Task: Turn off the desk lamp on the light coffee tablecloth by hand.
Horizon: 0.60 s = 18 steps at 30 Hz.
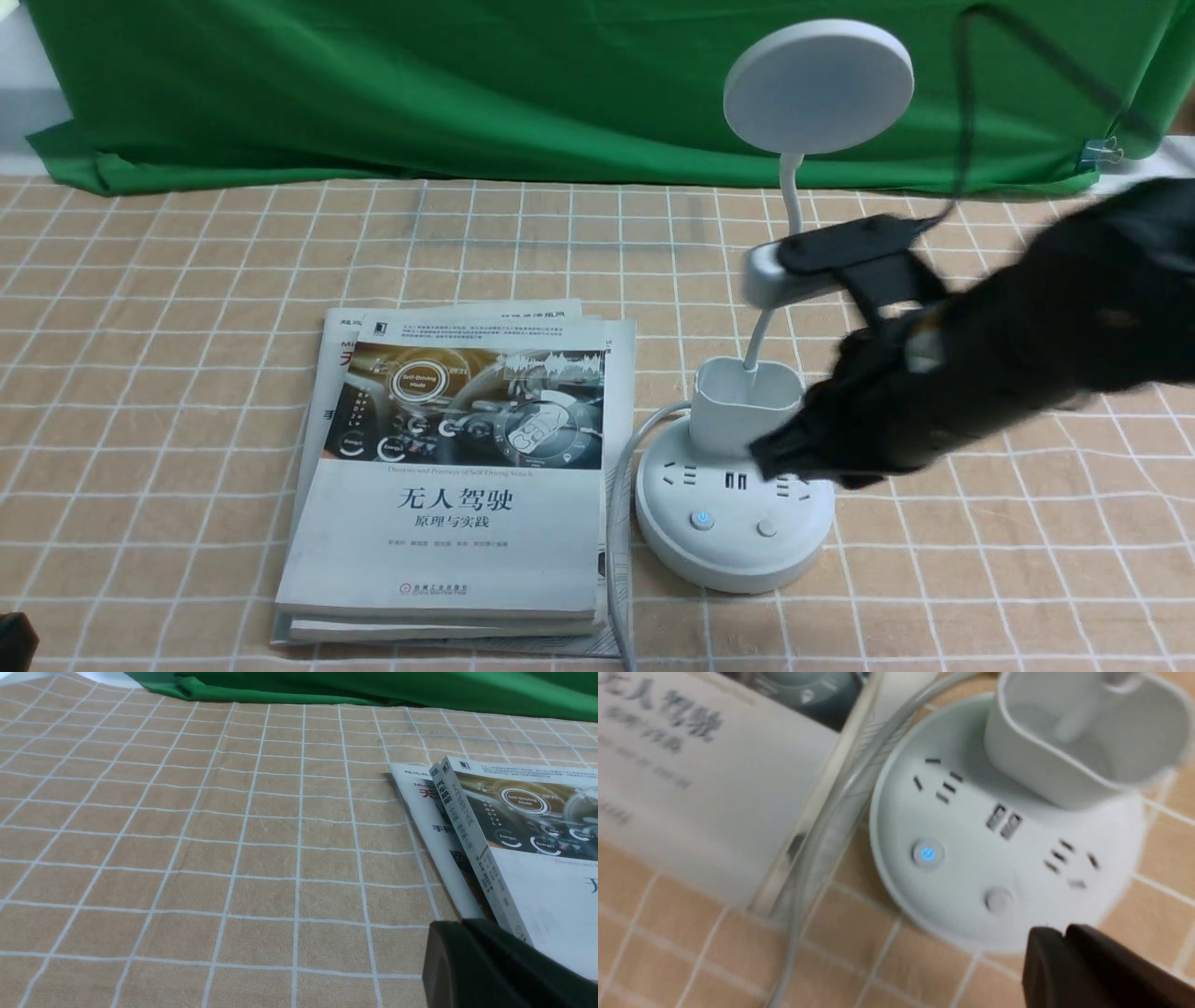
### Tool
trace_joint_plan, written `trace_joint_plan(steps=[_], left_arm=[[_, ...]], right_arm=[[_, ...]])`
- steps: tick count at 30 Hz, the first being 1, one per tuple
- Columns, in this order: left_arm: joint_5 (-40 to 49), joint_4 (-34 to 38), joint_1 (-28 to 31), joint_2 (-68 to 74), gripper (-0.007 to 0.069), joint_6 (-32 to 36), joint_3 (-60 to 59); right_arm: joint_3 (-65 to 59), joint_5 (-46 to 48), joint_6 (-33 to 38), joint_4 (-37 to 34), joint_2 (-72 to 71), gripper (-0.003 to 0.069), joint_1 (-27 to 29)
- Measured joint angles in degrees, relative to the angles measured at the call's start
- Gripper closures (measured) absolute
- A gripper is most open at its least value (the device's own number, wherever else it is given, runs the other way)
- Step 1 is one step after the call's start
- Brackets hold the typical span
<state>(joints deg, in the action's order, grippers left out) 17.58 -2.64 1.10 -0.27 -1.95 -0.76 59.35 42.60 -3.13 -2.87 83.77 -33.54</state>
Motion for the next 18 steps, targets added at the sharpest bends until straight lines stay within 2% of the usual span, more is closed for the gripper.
trace_joint_plan(steps=[10,18], left_arm=[[0.00,0.00,0.00,0.00,0.0619,0.00,0.00],[0.00,0.00,0.00,0.00,0.0619,0.00,0.00]], right_arm=[[-8.82,1.52,0.28,0.00,-18.92,0.0594,0.00],[-8.81,-2.75,0.28,0.06,-24.11,0.0575,0.00]])
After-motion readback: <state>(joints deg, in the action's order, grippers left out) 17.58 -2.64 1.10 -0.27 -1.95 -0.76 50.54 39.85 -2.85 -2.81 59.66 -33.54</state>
